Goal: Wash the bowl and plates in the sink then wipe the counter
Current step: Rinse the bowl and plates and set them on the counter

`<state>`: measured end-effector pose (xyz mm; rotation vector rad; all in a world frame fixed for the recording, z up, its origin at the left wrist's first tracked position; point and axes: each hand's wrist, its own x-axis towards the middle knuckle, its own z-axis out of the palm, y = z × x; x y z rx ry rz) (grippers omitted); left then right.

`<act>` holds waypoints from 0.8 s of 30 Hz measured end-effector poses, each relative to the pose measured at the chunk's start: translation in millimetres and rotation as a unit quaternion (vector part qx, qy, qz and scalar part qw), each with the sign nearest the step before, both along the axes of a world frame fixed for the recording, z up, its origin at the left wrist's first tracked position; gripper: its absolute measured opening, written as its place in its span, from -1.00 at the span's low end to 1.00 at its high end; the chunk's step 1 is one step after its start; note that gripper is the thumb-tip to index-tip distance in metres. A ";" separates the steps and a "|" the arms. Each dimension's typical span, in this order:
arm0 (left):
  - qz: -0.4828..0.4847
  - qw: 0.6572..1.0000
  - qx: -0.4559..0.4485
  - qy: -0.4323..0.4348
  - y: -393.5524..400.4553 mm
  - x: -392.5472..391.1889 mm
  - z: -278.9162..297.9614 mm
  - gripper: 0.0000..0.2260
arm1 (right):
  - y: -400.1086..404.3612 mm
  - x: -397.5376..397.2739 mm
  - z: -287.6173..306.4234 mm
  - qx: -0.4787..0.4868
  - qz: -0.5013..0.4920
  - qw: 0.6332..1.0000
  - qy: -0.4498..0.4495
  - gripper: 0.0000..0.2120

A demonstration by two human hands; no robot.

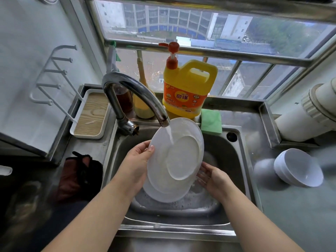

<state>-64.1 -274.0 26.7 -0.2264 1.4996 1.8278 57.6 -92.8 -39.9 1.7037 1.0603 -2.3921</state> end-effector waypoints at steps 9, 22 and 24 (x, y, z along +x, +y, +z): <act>-0.037 0.999 -0.010 0.032 11.7 21.4 4.2 -0.84 | 1.0 18.4 -5.5 -0.002 0.014 0.999 -0.037 -0.74; 0.059 0.998 0.019 -0.013 -28.3 13.1 -20.3 -0.81 | -7.3 25.9 3.6 0.093 0.044 0.994 0.025 -0.71; 0.081 0.995 0.037 -0.034 -33.4 6.0 -26.7 -0.79 | -9.7 23.6 6.5 0.111 0.051 0.992 0.042 -0.73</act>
